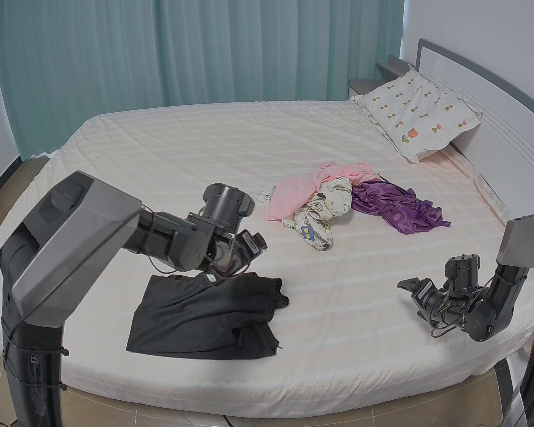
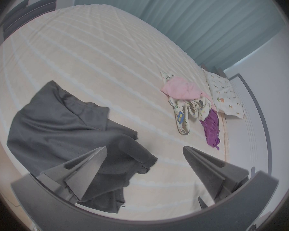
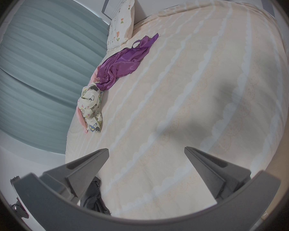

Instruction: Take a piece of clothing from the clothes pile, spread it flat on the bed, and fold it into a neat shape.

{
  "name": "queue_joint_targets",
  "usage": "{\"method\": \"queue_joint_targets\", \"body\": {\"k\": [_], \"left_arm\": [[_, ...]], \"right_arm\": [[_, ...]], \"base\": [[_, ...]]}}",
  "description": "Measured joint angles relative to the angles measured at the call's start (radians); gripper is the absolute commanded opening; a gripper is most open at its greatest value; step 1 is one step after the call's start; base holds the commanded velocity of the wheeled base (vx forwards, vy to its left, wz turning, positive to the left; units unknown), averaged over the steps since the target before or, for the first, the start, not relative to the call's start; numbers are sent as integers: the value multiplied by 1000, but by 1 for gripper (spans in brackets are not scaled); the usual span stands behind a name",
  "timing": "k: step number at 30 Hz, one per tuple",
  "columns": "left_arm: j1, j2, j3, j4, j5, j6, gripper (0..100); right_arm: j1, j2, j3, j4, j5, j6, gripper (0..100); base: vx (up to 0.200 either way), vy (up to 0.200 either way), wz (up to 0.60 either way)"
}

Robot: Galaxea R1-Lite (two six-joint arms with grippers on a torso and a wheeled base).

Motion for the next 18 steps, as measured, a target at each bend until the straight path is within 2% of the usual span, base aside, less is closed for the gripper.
{"method": "queue_joint_targets", "body": {"k": [6,14,18], "left_arm": [[65,-66,139,-25,-60,-8,100],[131,-142,415,-233,-143,-19,100],[166,-167,509,-306,-166,-41,100]], "right_arm": [[1,1,1,0,0,0,100],[6,1,7,0,-1,0,100],[8,1,8,1,-1,0,100]], "base": [[-200,0,0],[0,0,0],[0,0,0]]}}
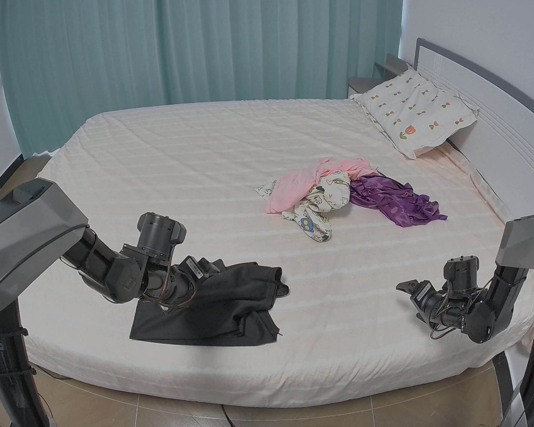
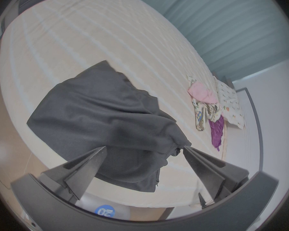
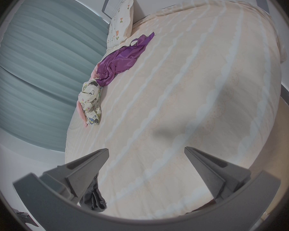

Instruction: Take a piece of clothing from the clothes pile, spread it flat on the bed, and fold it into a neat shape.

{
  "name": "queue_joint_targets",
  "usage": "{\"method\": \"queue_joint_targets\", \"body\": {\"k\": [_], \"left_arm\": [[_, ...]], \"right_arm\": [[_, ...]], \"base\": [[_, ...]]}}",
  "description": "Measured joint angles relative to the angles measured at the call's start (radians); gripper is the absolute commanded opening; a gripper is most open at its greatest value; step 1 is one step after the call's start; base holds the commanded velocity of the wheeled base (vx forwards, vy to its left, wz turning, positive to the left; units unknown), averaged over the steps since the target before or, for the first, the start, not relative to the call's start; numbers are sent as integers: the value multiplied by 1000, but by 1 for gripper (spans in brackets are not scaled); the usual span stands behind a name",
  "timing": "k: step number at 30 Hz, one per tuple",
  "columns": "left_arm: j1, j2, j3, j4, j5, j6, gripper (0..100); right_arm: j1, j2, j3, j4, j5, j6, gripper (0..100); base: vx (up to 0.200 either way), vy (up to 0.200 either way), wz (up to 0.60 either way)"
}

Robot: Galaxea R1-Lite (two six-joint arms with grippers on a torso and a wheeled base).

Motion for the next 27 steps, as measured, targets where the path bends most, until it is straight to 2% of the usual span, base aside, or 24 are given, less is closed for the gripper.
{"method": "queue_joint_targets", "body": {"k": [2,6,9,16,27], "left_arm": [[9,-5,14,-7,-15,-25,100],[30,-15,34,-29,-106,-47,100],[50,-21,61,-67,-166,-50,100],[110,-31,144,-181,-193,-50,100],[194,-29,174,-190,-237,-27,100]], "right_arm": [[0,0,0,0,0,0,100],[2,1,1,0,0,0,100],[3,1,1,0,1,0,100],[23,1,0,-3,0,1,100],[76,1,31,-87,-4,1,100]], "base": [[0,0,0],[0,0,0],[0,200,0],[0,200,0],[0,200,0]]}}
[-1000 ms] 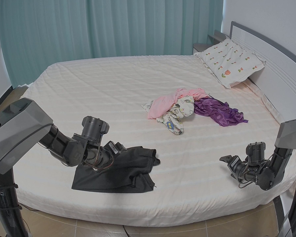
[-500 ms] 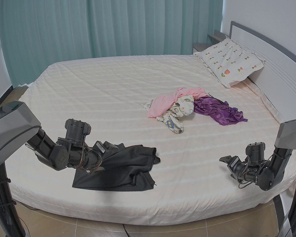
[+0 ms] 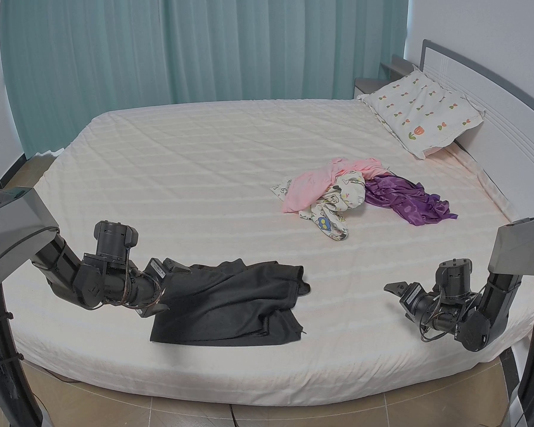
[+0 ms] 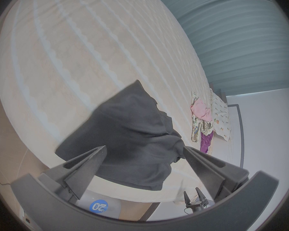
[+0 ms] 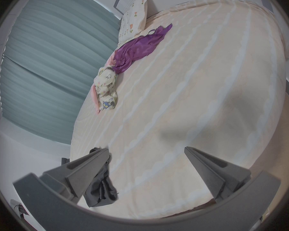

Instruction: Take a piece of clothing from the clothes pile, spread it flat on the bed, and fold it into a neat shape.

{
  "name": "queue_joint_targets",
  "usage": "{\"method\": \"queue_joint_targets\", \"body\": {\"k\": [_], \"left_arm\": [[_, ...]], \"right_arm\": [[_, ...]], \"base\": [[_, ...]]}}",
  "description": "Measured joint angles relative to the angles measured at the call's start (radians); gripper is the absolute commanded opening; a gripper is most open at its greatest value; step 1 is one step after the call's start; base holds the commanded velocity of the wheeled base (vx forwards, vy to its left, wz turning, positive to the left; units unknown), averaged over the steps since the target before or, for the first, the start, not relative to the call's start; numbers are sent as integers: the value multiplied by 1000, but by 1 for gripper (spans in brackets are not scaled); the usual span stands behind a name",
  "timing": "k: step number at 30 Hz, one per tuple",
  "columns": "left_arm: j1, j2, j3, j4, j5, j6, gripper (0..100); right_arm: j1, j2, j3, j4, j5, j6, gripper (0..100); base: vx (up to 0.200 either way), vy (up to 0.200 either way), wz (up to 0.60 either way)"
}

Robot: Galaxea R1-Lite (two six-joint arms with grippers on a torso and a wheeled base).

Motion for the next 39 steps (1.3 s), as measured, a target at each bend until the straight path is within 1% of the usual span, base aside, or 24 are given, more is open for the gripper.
{"method": "queue_joint_targets", "body": {"k": [9,17,20,25,28,39], "left_arm": [[21,18,-23,-3,1,16,100],[17,64,-93,-70,9,43,100],[9,79,-111,-73,9,97,100],[-4,111,-151,-72,6,313,100],[-26,141,-201,-70,2,392,100],[-149,297,-415,-40,15,433,100]], "right_arm": [[8,0,6,-13,-1,0,100],[19,4,13,-20,-1,-1,100],[23,10,14,-23,-2,-2,100],[25,18,14,-34,-2,-2,100],[26,24,16,-39,-4,-3,100],[30,41,18,-44,-4,-4,100]], "base": [[0,200,0],[0,0,0],[0,0,0],[0,0,0],[0,0,0],[0,0,0]]}}
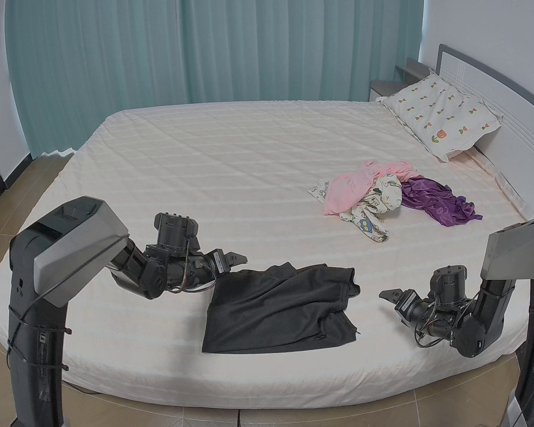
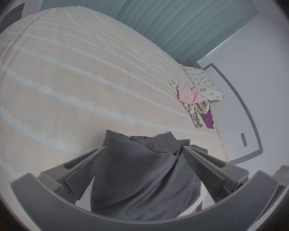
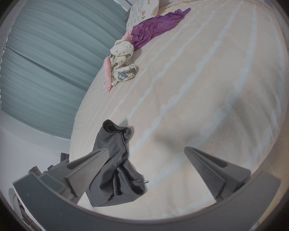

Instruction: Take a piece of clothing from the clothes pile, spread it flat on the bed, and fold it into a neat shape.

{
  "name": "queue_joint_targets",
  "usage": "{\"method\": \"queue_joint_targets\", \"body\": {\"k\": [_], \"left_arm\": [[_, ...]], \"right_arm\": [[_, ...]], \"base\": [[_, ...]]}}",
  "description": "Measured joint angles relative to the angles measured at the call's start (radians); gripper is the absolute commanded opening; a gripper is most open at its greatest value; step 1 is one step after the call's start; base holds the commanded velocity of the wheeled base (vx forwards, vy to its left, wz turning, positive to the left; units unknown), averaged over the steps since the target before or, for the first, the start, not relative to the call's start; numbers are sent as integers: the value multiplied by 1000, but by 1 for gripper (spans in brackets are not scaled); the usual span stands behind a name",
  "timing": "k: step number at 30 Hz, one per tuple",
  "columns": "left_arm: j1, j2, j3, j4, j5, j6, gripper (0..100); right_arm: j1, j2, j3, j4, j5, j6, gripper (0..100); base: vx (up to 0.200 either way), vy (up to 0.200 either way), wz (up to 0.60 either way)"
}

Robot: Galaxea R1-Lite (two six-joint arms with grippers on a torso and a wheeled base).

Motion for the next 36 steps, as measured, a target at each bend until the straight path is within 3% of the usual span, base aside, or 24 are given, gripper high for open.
{"method": "queue_joint_targets", "body": {"k": [6,12,13,22,30,36], "left_arm": [[-19,60,-48,7,69,72,100],[-27,93,-55,11,84,100,100],[-27,98,-57,10,91,101,0],[-23,133,-102,8,182,90,0],[-1,144,-125,5,192,58,0],[14,147,-136,3,211,-19,0]], "right_arm": [[1,3,-2,0,1,0,100],[2,3,-2,-1,0,0,100],[2,3,-3,-1,0,0,100],[2,3,-2,0,0,-1,100],[3,3,-1,0,0,-2,100],[23,-5,4,-52,-2,-9,100]], "base": [[0,0,0],[0,0,0],[0,0,0],[0,0,0],[0,0,0],[0,0,0]]}}
